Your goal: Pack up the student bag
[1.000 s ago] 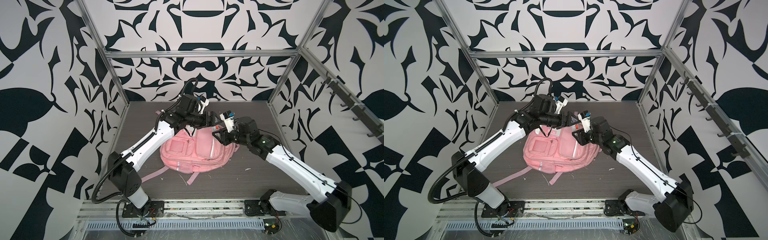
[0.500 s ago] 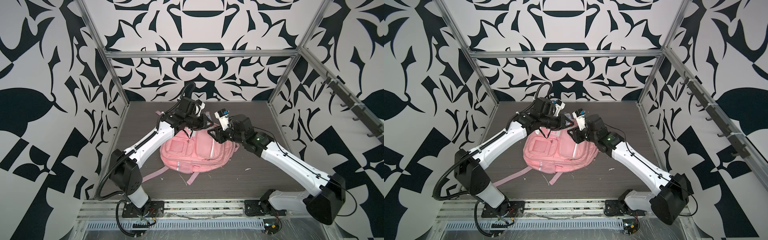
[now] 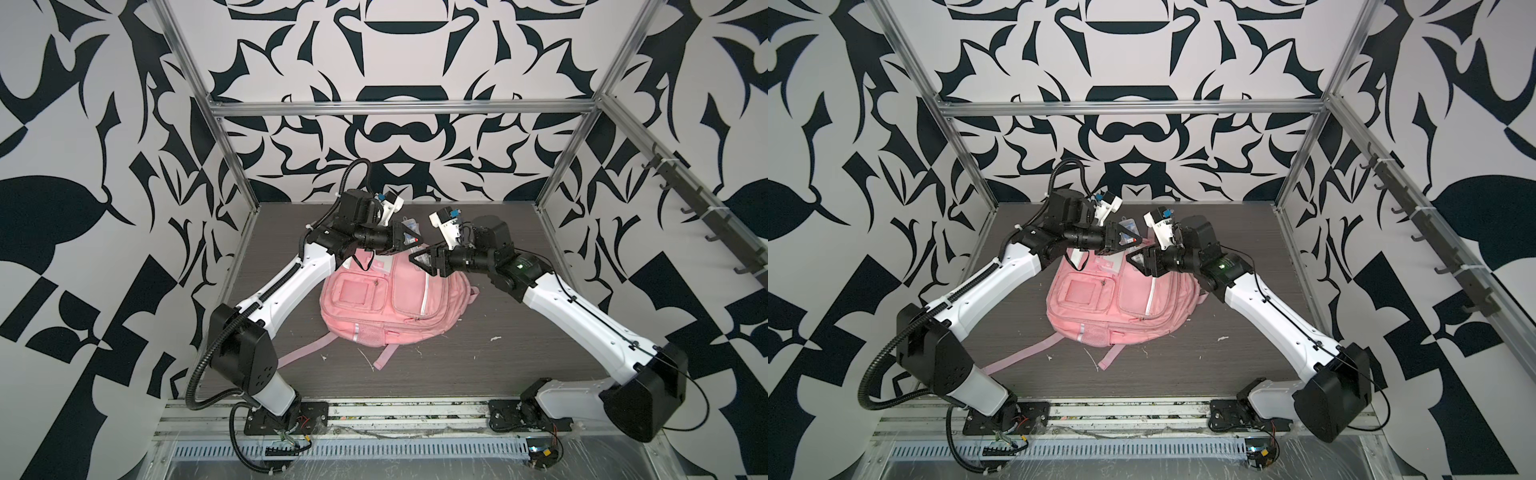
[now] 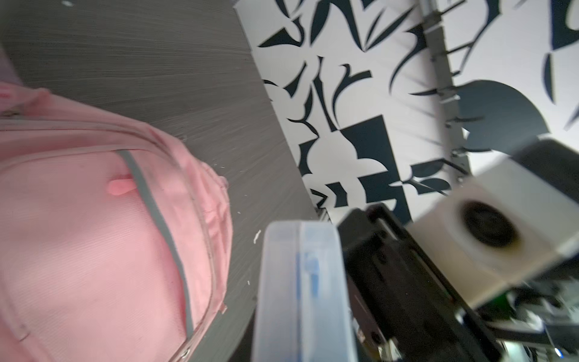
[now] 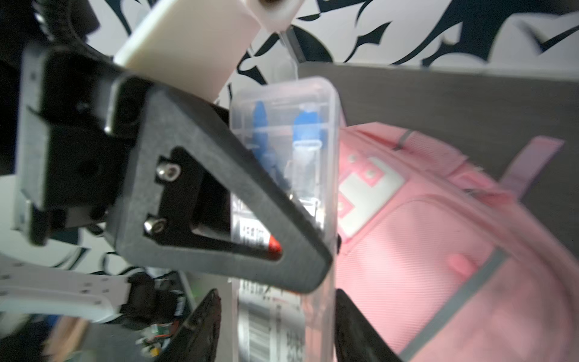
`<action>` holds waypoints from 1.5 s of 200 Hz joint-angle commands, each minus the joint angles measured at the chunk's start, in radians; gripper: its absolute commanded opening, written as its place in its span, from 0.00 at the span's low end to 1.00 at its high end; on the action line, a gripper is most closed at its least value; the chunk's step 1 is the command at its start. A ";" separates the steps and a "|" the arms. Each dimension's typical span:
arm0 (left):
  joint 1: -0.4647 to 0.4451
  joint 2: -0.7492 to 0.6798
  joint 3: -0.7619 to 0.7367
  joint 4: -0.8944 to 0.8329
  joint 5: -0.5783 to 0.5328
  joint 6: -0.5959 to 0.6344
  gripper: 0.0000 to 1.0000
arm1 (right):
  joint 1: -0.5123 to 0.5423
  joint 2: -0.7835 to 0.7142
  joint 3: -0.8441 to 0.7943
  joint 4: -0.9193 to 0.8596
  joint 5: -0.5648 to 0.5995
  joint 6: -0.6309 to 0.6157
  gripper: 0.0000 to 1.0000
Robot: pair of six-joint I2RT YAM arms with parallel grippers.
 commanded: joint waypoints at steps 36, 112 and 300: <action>0.013 -0.081 -0.020 0.149 0.259 0.047 0.00 | -0.050 0.020 0.064 0.099 -0.417 0.134 0.57; 0.036 -0.085 -0.047 0.199 0.277 0.026 0.00 | -0.111 -0.020 0.046 0.112 -0.471 0.163 0.33; -0.092 0.092 -0.140 -0.044 -0.250 0.011 0.86 | -0.344 -0.164 -0.219 -0.299 0.241 0.116 0.00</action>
